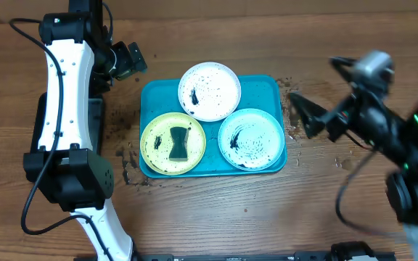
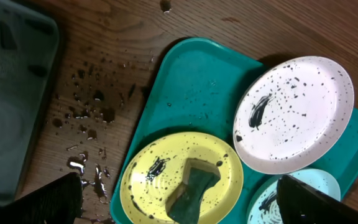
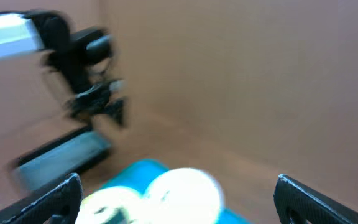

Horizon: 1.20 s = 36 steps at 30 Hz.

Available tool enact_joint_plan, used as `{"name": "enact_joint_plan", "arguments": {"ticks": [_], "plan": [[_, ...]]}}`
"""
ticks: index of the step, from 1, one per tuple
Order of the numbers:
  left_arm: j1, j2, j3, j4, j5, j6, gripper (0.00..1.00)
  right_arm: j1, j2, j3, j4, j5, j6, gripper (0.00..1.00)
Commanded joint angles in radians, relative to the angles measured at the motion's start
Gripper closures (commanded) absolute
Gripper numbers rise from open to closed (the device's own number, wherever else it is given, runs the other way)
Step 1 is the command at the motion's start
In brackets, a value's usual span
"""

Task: Clean dirty plates on tray and stack at the side
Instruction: 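Grasp the yellow plate rim with the right gripper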

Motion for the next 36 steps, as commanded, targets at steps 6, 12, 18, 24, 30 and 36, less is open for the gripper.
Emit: {"name": "enact_joint_plan", "arguments": {"ticks": [6,12,18,24,30,36], "plan": [[-0.021,0.009,-0.005,-0.028,-0.006,-0.014,0.0,0.024,0.324,0.068,0.094,-0.228,0.423,0.0],[-0.035,0.009,-0.005,-0.019,-0.006,-0.014,0.0,0.096,0.514,0.36,-0.459,0.259,0.425,0.02],[-0.059,0.009,-0.005,-0.018,-0.008,-0.013,0.0,0.301,0.672,0.432,-0.537,0.399,0.425,0.0],[-0.067,0.009,-0.005,-0.031,-0.01,-0.01,0.0,0.444,0.852,0.432,-0.466,0.419,0.459,0.37],[-0.066,0.009,-0.005,-0.033,-0.016,-0.006,0.0,0.516,1.005,0.431,-0.395,0.425,0.492,0.56],[-0.066,0.009,-0.005,-0.001,-0.017,-0.006,0.0,0.566,1.109,0.432,-0.385,0.433,0.503,0.56]]}}
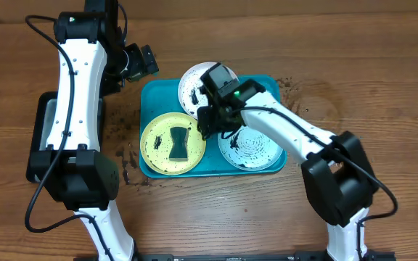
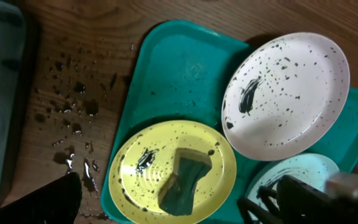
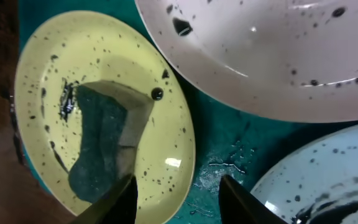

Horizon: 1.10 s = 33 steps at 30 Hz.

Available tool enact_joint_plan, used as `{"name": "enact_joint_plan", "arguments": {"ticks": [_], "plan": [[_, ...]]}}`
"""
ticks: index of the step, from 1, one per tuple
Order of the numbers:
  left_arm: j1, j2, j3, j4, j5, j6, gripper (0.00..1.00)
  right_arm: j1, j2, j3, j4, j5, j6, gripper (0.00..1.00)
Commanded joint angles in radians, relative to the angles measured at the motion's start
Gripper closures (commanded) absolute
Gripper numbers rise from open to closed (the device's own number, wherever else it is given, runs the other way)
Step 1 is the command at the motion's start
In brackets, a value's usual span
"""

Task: Clean dirty plates on tray and stack at the side
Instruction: 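Grasp the yellow plate rim with the right gripper, then scrub the yellow plate with the sponge in the left gripper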

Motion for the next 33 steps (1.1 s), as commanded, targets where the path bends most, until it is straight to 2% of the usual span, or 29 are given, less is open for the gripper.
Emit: {"name": "enact_joint_plan", "arguments": {"ticks": [1,8,15,17,21,22,23,24,25,28,29,30,33], "plan": [[-0.008,0.009,-0.004,0.01,-0.014,-0.006,0.0,0.024,0.034,0.023,0.004,0.012,0.028,0.56],[-0.008,0.009,-0.006,0.002,-0.01,0.02,0.0,0.048,0.035,-0.018,0.019,0.103,0.124,0.55],[-0.01,0.009,-0.009,0.002,0.005,0.029,0.0,0.061,0.049,-0.064,0.042,0.068,0.196,0.56],[-0.02,0.009,-0.009,0.003,0.02,0.075,0.0,0.069,0.066,-0.069,0.046,0.071,0.214,0.62],[-0.039,0.009,-0.009,-0.007,0.021,0.131,0.0,0.072,0.072,-0.069,0.064,0.071,0.214,0.62],[-0.043,0.009,-0.01,-0.017,0.027,0.147,0.0,0.072,0.072,-0.069,0.063,0.071,0.214,0.66],[-0.046,0.009,-0.011,-0.033,0.04,0.18,0.05,0.072,0.072,-0.069,0.059,0.071,0.214,0.71],[-0.048,0.009,-0.019,-0.051,0.056,0.219,0.21,0.072,0.072,-0.069,0.053,0.071,0.214,0.8],[-0.048,0.009,-0.031,-0.077,0.069,0.243,0.25,0.072,0.072,-0.069,0.049,0.072,0.214,0.88],[-0.047,0.009,-0.104,-0.084,0.086,0.264,0.23,0.072,0.072,-0.069,0.061,0.082,0.214,0.89],[-0.047,0.009,-0.151,-0.069,0.106,0.269,0.26,0.072,0.072,-0.069,0.066,0.082,0.214,0.89],[-0.047,0.009,-0.196,-0.053,0.156,0.309,0.35,0.072,0.072,-0.069,0.068,0.082,0.214,0.88],[-0.047,0.009,-0.29,-0.023,0.287,0.439,0.4,0.072,0.072,-0.069,0.067,0.082,0.214,0.88]]}}
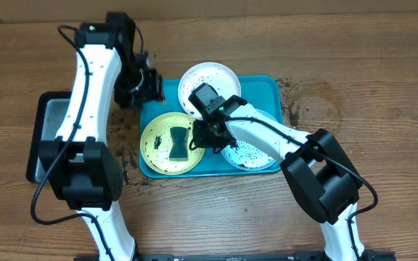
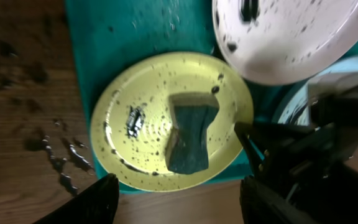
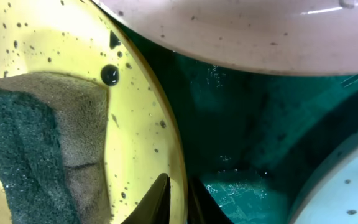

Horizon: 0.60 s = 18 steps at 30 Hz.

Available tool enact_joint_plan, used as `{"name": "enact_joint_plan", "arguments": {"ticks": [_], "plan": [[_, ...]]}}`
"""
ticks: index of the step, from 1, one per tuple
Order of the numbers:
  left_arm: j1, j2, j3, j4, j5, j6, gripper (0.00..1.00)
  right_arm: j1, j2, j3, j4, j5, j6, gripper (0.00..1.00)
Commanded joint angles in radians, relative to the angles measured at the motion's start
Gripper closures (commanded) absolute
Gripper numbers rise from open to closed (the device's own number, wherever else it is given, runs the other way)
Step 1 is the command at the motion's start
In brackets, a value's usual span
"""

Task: Clean dirty plates on tray and stack at the side
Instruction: 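Scrub the yellow plate with the sponge in the left gripper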

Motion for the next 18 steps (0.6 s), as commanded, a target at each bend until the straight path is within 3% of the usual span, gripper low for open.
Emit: {"name": "enact_joint_plan", "arguments": {"ticks": [1,4,6,11,18], "plan": [[-0.001,0.007,-0.141,0.029,0.214,0.193,0.42,0.002,0.008,-0.007,0.007,0.004,0.001,0.88],[-0.002,0.007,-0.243,0.094,0.277,0.206,0.52,0.002,0.008,-0.007,0.005,-0.002,0.001,0.87],[-0.003,0.007,-0.302,0.142,0.283,0.205,0.54,0.002,0.008,-0.007,0.008,-0.002,0.001,0.85],[-0.009,0.007,-0.412,0.239,0.282,0.196,0.49,0.002,0.008,-0.007,0.008,-0.002,0.001,0.81],[-0.037,0.007,-0.47,0.312,0.259,0.159,0.54,0.002,0.008,-0.007,0.006,-0.002,-0.003,0.82]]}}
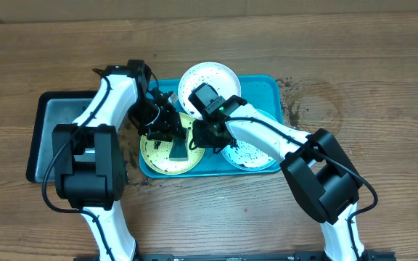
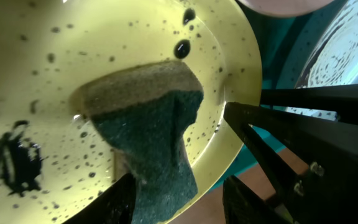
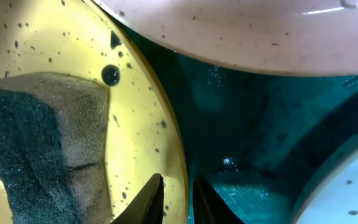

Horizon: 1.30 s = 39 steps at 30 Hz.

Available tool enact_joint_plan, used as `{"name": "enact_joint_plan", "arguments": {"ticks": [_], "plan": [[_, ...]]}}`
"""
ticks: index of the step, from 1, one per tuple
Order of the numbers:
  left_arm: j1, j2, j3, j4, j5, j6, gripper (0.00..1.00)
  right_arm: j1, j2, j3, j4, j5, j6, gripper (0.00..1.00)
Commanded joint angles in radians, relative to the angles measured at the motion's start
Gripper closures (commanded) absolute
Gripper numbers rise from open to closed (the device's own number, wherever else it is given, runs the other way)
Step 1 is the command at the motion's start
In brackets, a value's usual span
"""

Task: Clean dirty plates on tray and stack at the side
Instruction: 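Scrub the yellow plate with the sponge in the left gripper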

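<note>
A yellow speckled plate (image 1: pixel 153 150) lies front left on the teal tray (image 1: pixel 268 87) and carries a dark green sponge (image 1: pixel 178 148). My left gripper (image 2: pixel 179 200) hangs low over that plate, open, with the sponge (image 2: pixel 148 137) between its fingers. My right gripper (image 3: pixel 178 200) is shut on the right rim of the yellow plate (image 3: pixel 135 118). A white speckled plate (image 1: pixel 209 78) sits at the back of the tray. A light blue plate (image 1: pixel 258 148) at the front right is partly under my right arm.
A black tray (image 1: pixel 48 138) lies on the wooden table left of the teal tray. Water drops and dark specks mark the wood between them and to the right of the teal tray. The two arms meet close together over the yellow plate.
My left gripper has come down from above the tray's left edge onto the yellow plate, with its open fingers now around the sponge. My right gripper stays on the plate's rim.
At first both arms were off the tray, left at the back left and right out to the right. Then my right gripper was over the plates beside the yellow one, later astride its right rim. My left gripper came over the yellow plate and is now down at the sponge.
</note>
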Motion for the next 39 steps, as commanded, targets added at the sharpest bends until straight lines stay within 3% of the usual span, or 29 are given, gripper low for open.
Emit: {"name": "enact_joint_plan", "arguments": {"ticks": [1,3,6,14,18,25,29,32,34,37,39], "plan": [[-0.023,0.001,-0.023,0.026,0.005,-0.016,0.55,0.002,0.008,-0.006,0.005,-0.001,-0.003,0.82],[-0.039,0.001,-0.035,0.035,-0.024,-0.055,0.57,0.002,0.008,-0.006,0.005,-0.001,-0.003,0.86],[-0.066,0.001,-0.063,0.057,-0.191,-0.193,0.62,0.002,0.008,-0.006,0.005,-0.001,-0.003,0.87],[-0.085,0.001,-0.085,0.108,-0.205,-0.202,0.62,0.002,0.008,-0.006,0.002,0.0,-0.003,0.87],[-0.084,0.001,-0.089,0.108,-0.239,-0.203,0.96,0.002,0.008,-0.006,0.001,0.0,-0.003,0.87],[-0.082,0.001,-0.089,0.103,-0.838,-0.285,0.96,0.002,0.008,-0.006,-0.01,0.004,-0.007,0.87],[-0.083,0.001,-0.087,0.156,-1.014,-0.306,0.96,0.002,0.008,-0.006,-0.008,0.006,-0.007,0.87],[-0.085,0.001,-0.061,0.177,-0.981,-0.3,0.96,0.002,0.008,-0.006,-0.006,0.007,-0.007,0.87],[-0.085,0.0,-0.013,0.153,-0.835,-0.248,0.96,0.002,0.008,-0.006,-0.005,0.007,-0.007,0.87],[-0.085,0.0,0.051,0.189,-0.378,-0.081,0.96,0.002,0.008,-0.006,-0.001,0.006,-0.006,0.88],[-0.085,0.001,0.045,0.228,-0.162,-0.066,0.96,0.002,0.008,-0.006,0.001,0.006,-0.006,0.91]]}}
